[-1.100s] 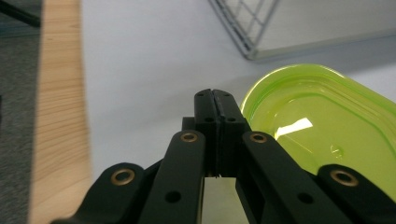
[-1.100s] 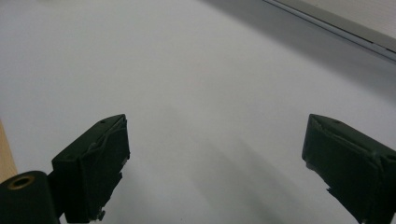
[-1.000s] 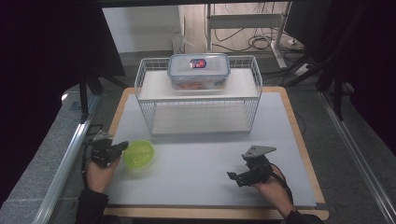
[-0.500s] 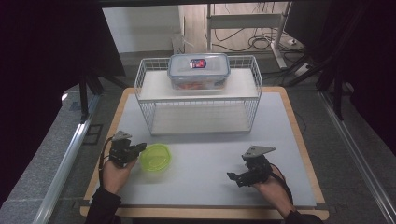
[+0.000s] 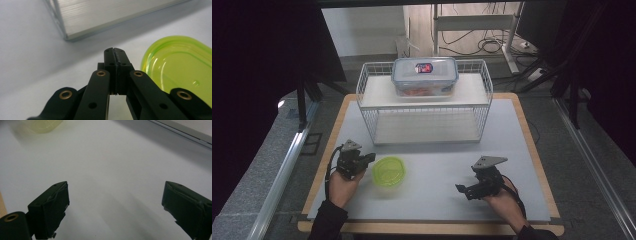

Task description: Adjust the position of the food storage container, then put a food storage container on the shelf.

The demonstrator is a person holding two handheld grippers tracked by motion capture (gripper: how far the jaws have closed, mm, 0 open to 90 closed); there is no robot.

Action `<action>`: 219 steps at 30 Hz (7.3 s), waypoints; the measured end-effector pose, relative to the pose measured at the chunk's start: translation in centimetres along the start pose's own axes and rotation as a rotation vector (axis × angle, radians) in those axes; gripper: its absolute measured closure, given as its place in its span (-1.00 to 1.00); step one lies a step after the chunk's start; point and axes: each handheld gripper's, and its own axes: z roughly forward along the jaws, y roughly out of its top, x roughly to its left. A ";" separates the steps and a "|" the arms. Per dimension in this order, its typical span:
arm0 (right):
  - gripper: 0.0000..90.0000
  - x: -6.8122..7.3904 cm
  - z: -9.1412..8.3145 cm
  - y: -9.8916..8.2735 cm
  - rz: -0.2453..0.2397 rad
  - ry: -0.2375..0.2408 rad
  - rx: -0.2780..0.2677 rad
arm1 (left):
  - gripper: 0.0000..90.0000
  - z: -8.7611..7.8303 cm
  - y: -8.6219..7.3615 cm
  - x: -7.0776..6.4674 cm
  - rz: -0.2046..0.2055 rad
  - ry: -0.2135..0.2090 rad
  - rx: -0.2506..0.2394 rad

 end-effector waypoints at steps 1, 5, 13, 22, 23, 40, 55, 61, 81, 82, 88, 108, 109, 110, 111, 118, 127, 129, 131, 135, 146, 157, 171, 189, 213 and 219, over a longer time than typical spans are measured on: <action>-0.85 0.0 0.0 0.0 0.000 0.000 0.000 | 0.99 -0.2 -0.2 0.0 -0.002 -0.001 0.003; -0.85 0.0 -0.1 0.0 0.001 -0.004 -0.001 | 0.99 -1.3 -1.4 -0.4 0.012 -0.004 0.026; -0.85 0.1 -0.2 0.0 -0.004 -0.011 -0.003 | 0.99 -2.1 -4.2 -1.7 0.005 -0.040 0.092; -0.85 0.1 0.0 0.0 -0.004 -0.010 0.004 | 0.99 -1.0 -4.1 -2.9 0.040 -0.064 0.120; -0.85 0.1 0.0 0.0 -0.006 -0.011 0.003 | 0.99 -0.9 -4.1 -3.0 0.036 -0.064 0.123; -0.85 0.0 0.3 -0.1 0.000 -0.006 0.019 | 0.99 2.0 -1.8 -4.9 0.084 -0.106 0.124; -0.85 0.0 0.4 -0.2 -0.004 -0.006 0.023 | 0.99 4.2 -0.8 -8.7 0.167 -0.189 0.159; -0.85 0.0 0.4 -0.2 0.003 -0.005 0.025 | 0.99 4.9 -0.5 -10.3 0.205 -0.217 0.175; -0.84 -0.2 0.1 -0.2 0.000 0.005 0.008 | 0.37 1.2 -1.3 -8.9 0.236 -0.097 0.088; -0.84 -0.2 0.1 -0.2 0.000 0.005 0.007 | 0.32 0.9 -1.4 -8.8 0.241 -0.095 0.081; -0.84 -0.3 -0.1 -0.1 0.002 0.004 -0.005 | 0.00 -0.7 -2.2 -8.6 0.266 -0.084 0.014; -0.84 -0.2 0.1 -0.2 0.027 0.016 -0.033 | -0.90 -2.8 -5.2 -7.9 0.268 -0.103 -0.009; -0.84 -0.2 0.1 -0.2 0.031 0.017 -0.035 | -0.90 -2.9 -5.2 -7.8 0.266 -0.102 -0.013; -0.85 -0.2 0.1 -0.2 0.032 0.017 -0.035 | -0.91 -2.9 -5.2 -7.8 0.268 -0.099 -0.017; -0.85 -0.3 0.1 -0.2 0.036 0.016 -0.038 | -0.91 -2.9 -5.2 -7.7 0.270 -0.095 -0.019; -0.92 -0.2 0.3 -0.1 0.054 0.014 -0.036 | -0.92 -2.8 -5.3 -7.5 0.272 -0.079 -0.016; -0.91 -0.1 0.0 0.7 0.092 0.045 -0.035 | -0.91 -2.7 -5.3 -7.4 0.284 -0.068 -0.001; -0.82 -0.1 -0.1 1.0 0.106 0.064 -0.039 | -0.90 -2.7 -5.3 -7.4 0.283 -0.066 -0.001; -0.69 0.0 -0.2 1.3 0.112 0.081 -0.041 | -0.90 -2.7 -5.3 -7.4 0.281 -0.064 0.001; -0.51 0.3 -0.1 2.1 0.110 0.104 -0.046 | -0.89 -2.7 -5.4 -7.4 0.284 -0.062 0.007; -0.26 0.4 0.7 3.9 0.189 0.185 -0.077 | -0.88 -2.6 -5.4 -7.3 0.275 -0.066 0.014; -0.01 0.6 3.5 5.5 0.239 0.246 -0.004 | -0.88 -2.4 -5.4 -7.3 0.276 -0.068 0.024; 0.45 -1.3 5.3 5.3 0.434 0.418 0.028 | -0.87 -2.2 -5.5 -7.4 0.280 -0.073 0.038; 0.80 -0.9 4.9 5.5 0.427 0.450 0.029 | -0.87 -2.1 -5.6 -7.4 0.291 -0.066 0.054; 0.45 -1.8 6.3 6.9 0.422 0.423 0.026 | -0.87 -1.8 -5.6 -7.4 0.289 -0.069 0.073; 0.47 -2.0 7.4 7.1 0.442 0.463 0.049 | -0.87 -1.8 -5.7 -7.4 0.289 -0.072 0.079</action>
